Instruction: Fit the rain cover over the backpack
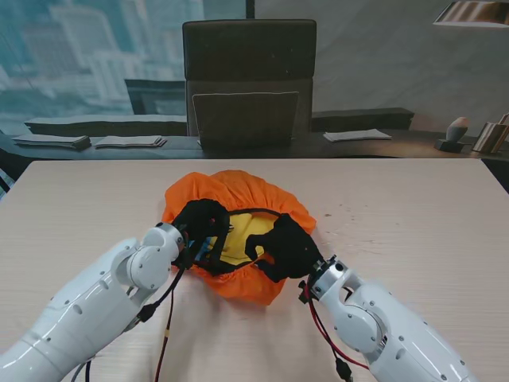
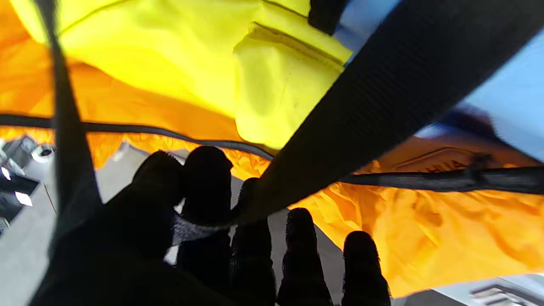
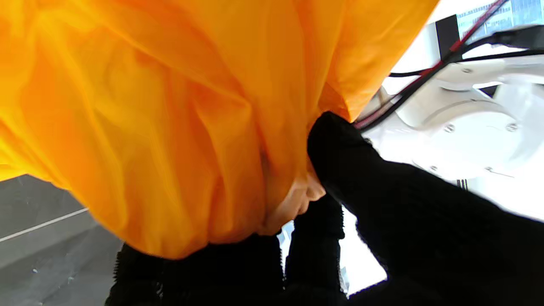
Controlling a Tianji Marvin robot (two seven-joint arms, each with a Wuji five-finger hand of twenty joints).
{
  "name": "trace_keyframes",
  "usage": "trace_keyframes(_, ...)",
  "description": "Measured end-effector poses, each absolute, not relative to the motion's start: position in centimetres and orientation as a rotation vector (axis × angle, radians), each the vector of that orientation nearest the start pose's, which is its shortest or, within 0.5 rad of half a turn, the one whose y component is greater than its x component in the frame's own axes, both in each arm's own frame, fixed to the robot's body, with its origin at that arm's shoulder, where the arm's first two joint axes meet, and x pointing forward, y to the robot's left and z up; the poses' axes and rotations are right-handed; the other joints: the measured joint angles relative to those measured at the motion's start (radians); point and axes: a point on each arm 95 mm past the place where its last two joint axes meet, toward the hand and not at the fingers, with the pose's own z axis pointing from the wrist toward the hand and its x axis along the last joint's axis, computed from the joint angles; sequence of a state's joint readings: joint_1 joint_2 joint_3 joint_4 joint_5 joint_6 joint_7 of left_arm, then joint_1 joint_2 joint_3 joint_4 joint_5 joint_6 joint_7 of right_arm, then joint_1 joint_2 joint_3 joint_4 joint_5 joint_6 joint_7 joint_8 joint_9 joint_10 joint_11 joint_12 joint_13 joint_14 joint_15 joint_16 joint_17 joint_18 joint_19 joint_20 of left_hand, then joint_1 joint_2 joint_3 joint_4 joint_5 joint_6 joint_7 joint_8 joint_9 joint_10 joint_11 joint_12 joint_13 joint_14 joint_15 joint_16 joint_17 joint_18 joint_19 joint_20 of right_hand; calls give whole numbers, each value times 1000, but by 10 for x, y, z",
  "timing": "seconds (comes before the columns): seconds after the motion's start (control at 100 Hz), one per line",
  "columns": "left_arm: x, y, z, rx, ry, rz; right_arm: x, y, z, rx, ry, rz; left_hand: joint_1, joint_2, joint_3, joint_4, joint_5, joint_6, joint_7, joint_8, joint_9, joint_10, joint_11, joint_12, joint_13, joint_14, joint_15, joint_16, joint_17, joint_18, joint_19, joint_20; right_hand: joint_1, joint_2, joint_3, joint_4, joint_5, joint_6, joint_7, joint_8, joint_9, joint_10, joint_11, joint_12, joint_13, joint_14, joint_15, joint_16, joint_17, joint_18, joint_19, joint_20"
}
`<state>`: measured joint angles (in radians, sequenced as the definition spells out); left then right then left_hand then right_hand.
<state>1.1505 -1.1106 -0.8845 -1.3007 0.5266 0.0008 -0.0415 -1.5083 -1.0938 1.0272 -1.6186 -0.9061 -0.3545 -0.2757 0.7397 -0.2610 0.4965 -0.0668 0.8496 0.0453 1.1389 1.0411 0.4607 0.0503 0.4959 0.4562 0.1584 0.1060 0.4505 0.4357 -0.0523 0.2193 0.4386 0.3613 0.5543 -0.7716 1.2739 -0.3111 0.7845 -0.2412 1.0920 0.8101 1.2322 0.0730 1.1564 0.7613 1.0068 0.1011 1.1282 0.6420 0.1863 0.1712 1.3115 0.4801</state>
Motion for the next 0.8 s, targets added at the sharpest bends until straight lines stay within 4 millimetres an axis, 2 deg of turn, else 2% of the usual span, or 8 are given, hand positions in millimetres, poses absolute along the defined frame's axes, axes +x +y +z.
trace_keyframes(0.14,495,-65,-315,-1407,1853,-1574,369,87,-293,865,1471,2136,-18,13,-1,18,12,-27,5,36,-3,-25,0,1,-1,-14,0,0,-2,-8,-61,12,0,0,0,0,7,-3,11,0,0,0,0,0,0,0,0,0,7,0,0,0)
trace_keyframes(0.31,505,-77,-316,-1078,2101,-1395,369,90,-288,864,1455,2156,-34,41,-54,20,8,-103,2,49,-31,-61,-1,1,-3,-27,0,0,0,-19,-73,42,0,0,0,1,11,-24,24,0,0,0,1,0,0,0,0,0,7,0,0,0)
trace_keyframes(0.41,510,-80,-318,-973,2140,-1286,368,91,-288,863,1455,2162,-43,64,-102,20,-14,-153,-11,49,-31,-71,-8,1,-3,-47,-8,0,2,-23,-72,40,0,0,0,1,11,-25,24,0,0,0,1,0,0,0,0,0,7,0,0,0)
trace_keyframes(0.59,522,-76,-328,-1072,2066,-1250,366,93,-290,882,1447,2176,-42,64,-126,20,-44,-176,-49,16,-50,-134,5,15,-5,-47,-27,0,2,-23,-62,14,0,0,0,1,11,-25,24,0,0,0,1,0,0,0,0,0,7,0,0,0)
trace_keyframes(0.64,524,-76,-331,-1077,2061,-1229,365,93,-290,883,1449,2179,-29,46,-155,20,-121,-212,-109,-56,-93,-135,-1,14,-16,-47,-62,-14,2,-24,-62,0,0,0,0,1,11,-25,24,0,0,0,1,0,0,0,0,0,8,0,0,0)
trace_keyframes(0.69,524,-77,-332,-1073,2072,-1189,364,94,-291,884,1453,2183,-73,20,-208,20,-332,-213,-232,-162,-172,-135,-25,0,-34,-46,-132,-46,1,-24,-62,-11,0,0,0,1,11,-25,24,0,0,0,0,0,0,0,0,0,8,0,0,0)
trace_keyframes(0.74,522,-78,-332,-1072,2109,-1125,363,94,-292,884,1456,2185,-140,-33,-236,20,-545,-177,-356,-309,-229,-130,-169,-62,-44,-37,-207,-62,0,-25,-62,-18,0,0,0,1,11,-25,24,0,0,0,0,0,0,0,0,0,8,0,0,0)
trace_keyframes(0.8,519,-78,-326,-1050,2134,-1081,362,95,-293,883,1455,2187,-152,-85,-284,20,-633,-168,-614,-558,-261,-84,-318,-98,-55,-34,-273,-63,0,-26,-62,-14,0,0,0,1,11,-25,24,0,0,0,-1,0,0,0,0,0,8,0,0,0)
